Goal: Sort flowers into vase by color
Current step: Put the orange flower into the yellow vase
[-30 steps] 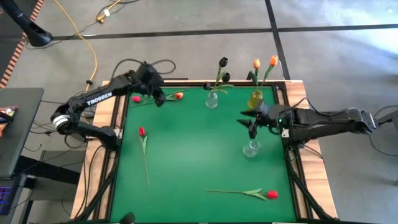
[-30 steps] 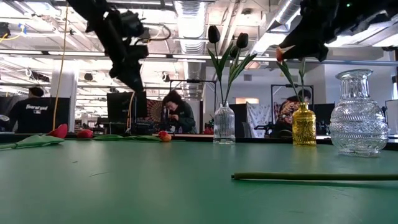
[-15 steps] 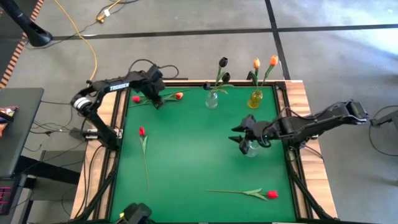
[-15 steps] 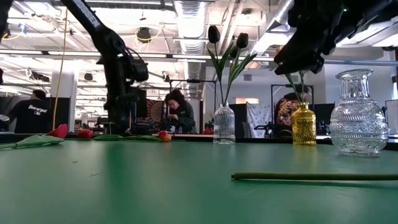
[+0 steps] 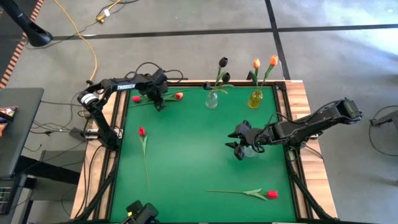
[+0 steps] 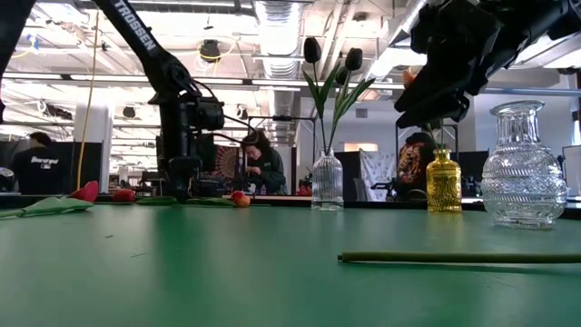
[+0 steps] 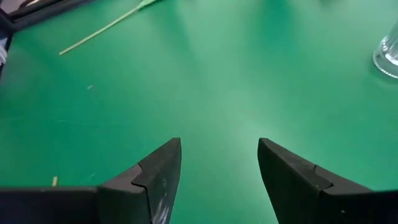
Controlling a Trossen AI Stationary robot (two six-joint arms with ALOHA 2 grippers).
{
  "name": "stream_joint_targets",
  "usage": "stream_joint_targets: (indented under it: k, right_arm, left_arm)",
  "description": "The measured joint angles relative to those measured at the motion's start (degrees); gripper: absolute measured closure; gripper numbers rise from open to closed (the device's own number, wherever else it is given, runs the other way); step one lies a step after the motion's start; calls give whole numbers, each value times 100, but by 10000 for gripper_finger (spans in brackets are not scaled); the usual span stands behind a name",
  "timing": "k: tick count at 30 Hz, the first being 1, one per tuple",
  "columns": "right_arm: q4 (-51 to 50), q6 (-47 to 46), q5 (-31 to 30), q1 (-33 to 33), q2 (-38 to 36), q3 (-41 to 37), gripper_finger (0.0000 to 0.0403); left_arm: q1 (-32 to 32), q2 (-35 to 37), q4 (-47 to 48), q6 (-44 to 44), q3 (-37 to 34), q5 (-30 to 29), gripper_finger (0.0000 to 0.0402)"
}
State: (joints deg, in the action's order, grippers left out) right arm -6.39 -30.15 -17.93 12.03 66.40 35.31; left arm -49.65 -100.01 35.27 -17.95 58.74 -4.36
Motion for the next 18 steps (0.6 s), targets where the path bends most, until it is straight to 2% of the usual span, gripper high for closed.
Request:
stream_joint_targets:
  k: [10, 13, 16, 18]
  right_arm:
    - [200, 2, -2, -2, 5, 2, 163]
    - [211, 3, -2, -2, 5, 2, 163]
    - [233, 6, -4, -4, 3, 2, 163]
    - [272, 10, -4, -4, 3, 2, 163]
  left_arm:
    - [65, -338, 21, 37, 29, 180, 269]
    - [112, -355, 28, 45, 26, 107, 304]
    - [167, -313, 17, 84, 17, 73, 366]
    - [199, -207, 0, 269, 7, 93, 390]
